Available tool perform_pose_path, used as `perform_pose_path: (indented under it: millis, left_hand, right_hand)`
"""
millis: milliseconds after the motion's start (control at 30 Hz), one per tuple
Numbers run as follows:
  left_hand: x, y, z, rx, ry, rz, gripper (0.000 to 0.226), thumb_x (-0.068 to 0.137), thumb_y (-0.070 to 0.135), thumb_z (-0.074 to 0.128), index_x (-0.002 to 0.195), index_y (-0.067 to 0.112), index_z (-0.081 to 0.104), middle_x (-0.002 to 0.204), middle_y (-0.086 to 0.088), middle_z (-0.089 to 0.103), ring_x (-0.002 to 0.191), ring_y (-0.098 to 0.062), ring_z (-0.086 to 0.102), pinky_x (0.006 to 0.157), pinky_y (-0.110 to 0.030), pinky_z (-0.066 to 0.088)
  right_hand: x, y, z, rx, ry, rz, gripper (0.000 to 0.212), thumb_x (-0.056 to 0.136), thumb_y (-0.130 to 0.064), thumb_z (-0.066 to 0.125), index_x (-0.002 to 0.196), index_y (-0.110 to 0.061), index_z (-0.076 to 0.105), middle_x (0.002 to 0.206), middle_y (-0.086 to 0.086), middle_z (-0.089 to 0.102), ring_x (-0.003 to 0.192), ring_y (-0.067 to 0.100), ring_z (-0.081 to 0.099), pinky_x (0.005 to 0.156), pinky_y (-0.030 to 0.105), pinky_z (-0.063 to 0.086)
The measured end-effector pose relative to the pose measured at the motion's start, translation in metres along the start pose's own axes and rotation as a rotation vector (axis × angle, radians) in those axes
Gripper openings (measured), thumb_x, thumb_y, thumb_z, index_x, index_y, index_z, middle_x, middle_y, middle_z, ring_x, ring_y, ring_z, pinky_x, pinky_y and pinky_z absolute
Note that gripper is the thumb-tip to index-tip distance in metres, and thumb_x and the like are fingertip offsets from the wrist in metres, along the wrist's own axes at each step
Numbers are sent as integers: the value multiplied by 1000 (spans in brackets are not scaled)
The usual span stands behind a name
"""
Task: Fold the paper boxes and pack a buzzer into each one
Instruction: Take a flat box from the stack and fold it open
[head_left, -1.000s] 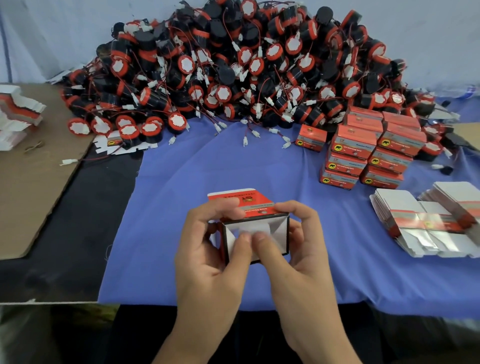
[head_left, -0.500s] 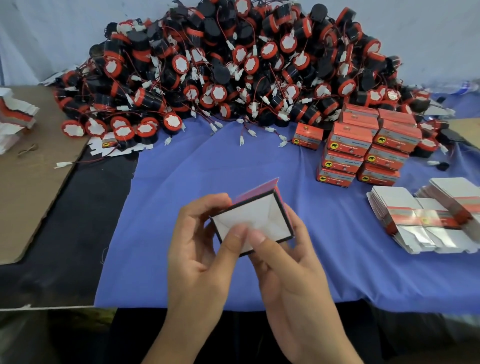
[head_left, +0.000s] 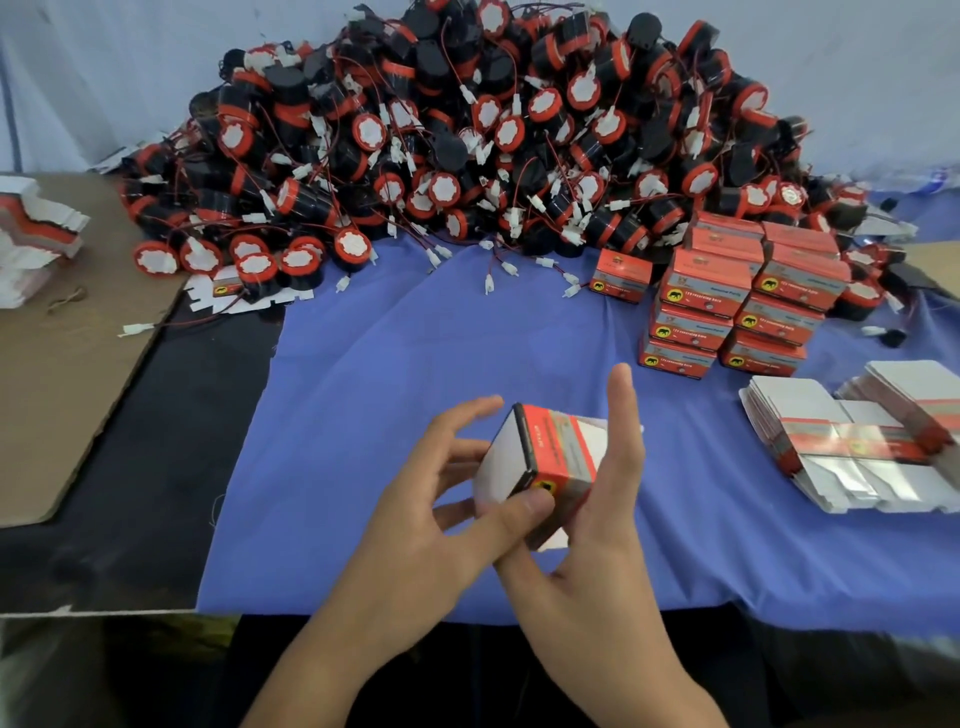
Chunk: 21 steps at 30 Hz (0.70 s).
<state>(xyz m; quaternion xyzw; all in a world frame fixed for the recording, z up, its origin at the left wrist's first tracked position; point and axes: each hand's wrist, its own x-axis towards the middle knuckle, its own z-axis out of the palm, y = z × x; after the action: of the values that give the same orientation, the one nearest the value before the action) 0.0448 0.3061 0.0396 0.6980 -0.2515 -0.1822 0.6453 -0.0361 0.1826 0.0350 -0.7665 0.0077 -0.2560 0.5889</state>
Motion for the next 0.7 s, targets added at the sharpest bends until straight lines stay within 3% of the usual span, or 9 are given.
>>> perform_pose_path:
  millis: [100,233,300,400,467,533,600,667,700]
  left_hand:
    - [1,-6,-4,131,28,-6,60,71,58,81,126,49,58,127,20,65,128,0,56,104,-35,50]
    - [2,-12,-10,205,36,3,82,62,55,88,135,48,53,123,17,65,118,-6,63,97,-30,56]
    - [4,-14,-11,237,0,34,84,65,47,87,139,54,48,123,18,66,115,-7,65,94,-25,56]
    - [9,-18,-12,111,51,47,59,71,21,81,122,42,62,116,13,72,110,-13,71,93,-26,58]
    - [14,-21,-14,-92,79,-3,53,71,22,82,120,29,63,116,7,75,108,-17,74,88,-24,59]
    - [19,-27,-16,-184,83,-16,56,74,29,85,124,19,61,124,4,72,113,-18,73,88,-22,57]
    - [25,-38,-18,-38,97,-10,58,79,36,88,128,23,61,132,10,67,123,-11,66,98,-26,55]
    - [31,-57,-24,304,148,-9,61,80,38,88,134,32,59,139,18,60,133,-6,54,109,-30,46]
    - [32,-67,-25,497,157,-26,63,80,39,87,137,32,59,144,17,55,138,-10,47,113,-33,41]
  right_hand:
    - [-1,5,-5,-151,-22,29,121,85,1,75,155,-61,-2,109,-20,67,90,11,71,75,24,60]
    - [1,14,-13,-306,-167,-5,121,84,6,70,154,-63,0,122,-32,57,103,-3,62,82,6,48]
    - [6,15,-13,-443,-210,-115,123,80,4,71,158,-55,-4,118,-31,51,108,2,56,91,15,49]
    - [12,14,-12,-583,-52,-291,130,75,-7,87,163,-40,-2,138,-30,35,129,10,47,109,49,47]
    - [15,16,-14,-564,156,-248,121,76,-27,90,164,-33,7,158,-13,31,147,16,35,119,40,35]
    - [18,22,-15,-273,247,-32,117,76,-35,89,163,-33,12,155,-8,41,147,12,38,117,24,33]
    - [20,37,-15,-43,203,131,95,77,-23,87,157,-29,35,135,-8,62,131,11,58,109,25,45]
    - [20,59,-16,-249,173,147,55,84,-16,84,133,-28,61,121,-16,70,120,8,64,102,26,49]
    - [17,69,-16,-404,163,156,44,85,-17,84,122,-31,66,117,-20,70,119,8,63,100,28,48]
